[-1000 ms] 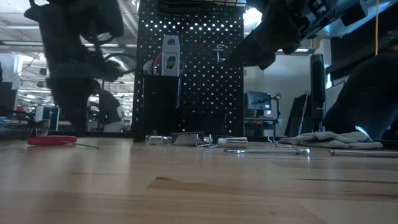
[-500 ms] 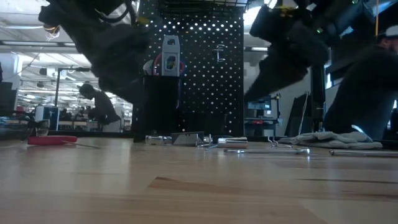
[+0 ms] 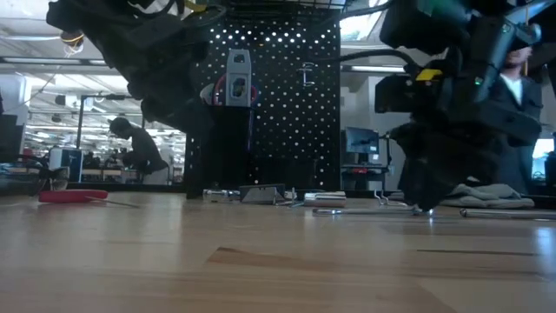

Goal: Hang tools onto peg board
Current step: Put the wrench into the right bin on the pegboard

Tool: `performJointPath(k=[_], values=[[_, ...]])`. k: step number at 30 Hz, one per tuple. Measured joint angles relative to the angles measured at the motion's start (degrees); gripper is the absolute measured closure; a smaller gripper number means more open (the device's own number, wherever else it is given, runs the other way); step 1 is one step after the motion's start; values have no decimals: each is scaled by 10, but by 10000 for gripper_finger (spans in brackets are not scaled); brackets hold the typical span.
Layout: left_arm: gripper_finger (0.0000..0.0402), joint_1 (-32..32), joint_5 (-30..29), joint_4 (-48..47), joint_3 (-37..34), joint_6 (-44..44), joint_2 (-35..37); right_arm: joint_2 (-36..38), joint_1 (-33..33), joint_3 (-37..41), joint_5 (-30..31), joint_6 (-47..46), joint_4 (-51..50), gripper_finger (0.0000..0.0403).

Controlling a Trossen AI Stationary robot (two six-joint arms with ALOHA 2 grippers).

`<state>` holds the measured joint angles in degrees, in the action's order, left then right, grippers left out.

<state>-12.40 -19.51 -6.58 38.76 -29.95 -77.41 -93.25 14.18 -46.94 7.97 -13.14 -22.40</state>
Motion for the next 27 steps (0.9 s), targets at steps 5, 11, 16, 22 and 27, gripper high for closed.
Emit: performJointPath(k=[5,11,16,22,27], values=[[199,0,-6,0,0,0,0,-10,-32,0,-32,-1,15,237],[199,-4,-8,-1,0,-2,0,-46,-49,-2,-86,8,49,268],[199,-5,-10,3,0,-2,-5,-73,-48,-4,-91,17,79,322],[199,-7,-10,40,0,-3,-52,-82,-48,-4,-78,19,93,378],[199,-16,-9,103,0,-7,-113,-82,-47,-3,-63,11,97,378]])
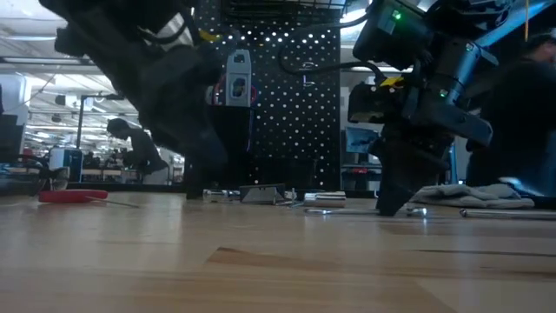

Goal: Hang tools onto peg board
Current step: Put the wrench into the right bin on the pegboard

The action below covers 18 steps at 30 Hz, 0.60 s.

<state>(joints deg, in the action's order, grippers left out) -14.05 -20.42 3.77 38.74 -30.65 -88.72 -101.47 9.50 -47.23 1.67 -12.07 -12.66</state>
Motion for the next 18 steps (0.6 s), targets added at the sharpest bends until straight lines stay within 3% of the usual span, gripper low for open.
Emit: performJointPath(k=[8,18], values=[[199,-18,13,159,2,40,-106,2,14,5,2,0,65,376],[199,-18,3,171,51,148,-189,-4,14,5,-13,10,177,401]])
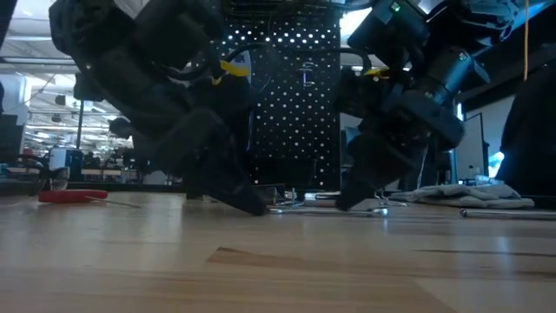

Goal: Hang tools onto peg board
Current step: Put the wrench into the right bin on the pegboard

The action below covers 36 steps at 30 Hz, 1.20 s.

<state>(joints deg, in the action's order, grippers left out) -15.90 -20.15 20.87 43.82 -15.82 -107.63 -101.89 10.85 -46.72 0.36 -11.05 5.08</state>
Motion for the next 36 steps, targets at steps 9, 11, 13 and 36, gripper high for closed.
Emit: performJointPath(k=[9,11,13,36], values=[[199,7,-11,11,10,14,-12,18,0,-1,-17,-26,-4,357],[199,10,-6,12,10,15,-13,40,0,-1,-25,-38,-35,347],[199,10,-3,12,10,15,-13,68,0,-1,-30,-52,-78,338],[199,11,1,17,10,-5,-13,16,90,175,149,-132,286,317]])
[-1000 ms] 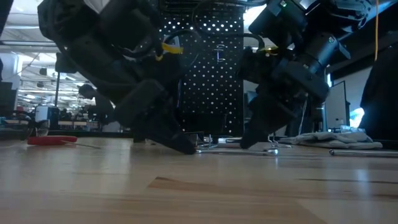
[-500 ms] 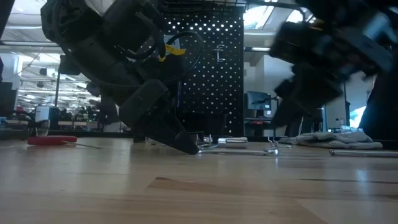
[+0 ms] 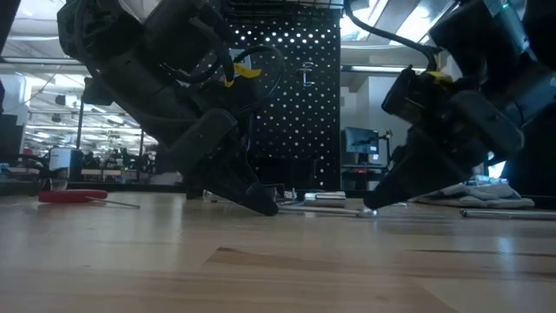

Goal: Hang tools onto peg board
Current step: Put the wrench into the right bin on the pegboard

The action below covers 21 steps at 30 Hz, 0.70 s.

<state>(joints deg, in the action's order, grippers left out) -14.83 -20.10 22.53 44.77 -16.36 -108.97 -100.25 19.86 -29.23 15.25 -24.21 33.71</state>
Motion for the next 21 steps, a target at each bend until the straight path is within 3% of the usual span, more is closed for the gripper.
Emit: performJointPath(k=[5,14,21], values=[[199,0,0,0,0,0,0,-10,0,0,7,4,18,302],[200,8,19,3,0,3,-3,-10,0,0,7,13,18,192],[224,10,31,17,1,0,-23,-10,0,0,19,40,21,184]])
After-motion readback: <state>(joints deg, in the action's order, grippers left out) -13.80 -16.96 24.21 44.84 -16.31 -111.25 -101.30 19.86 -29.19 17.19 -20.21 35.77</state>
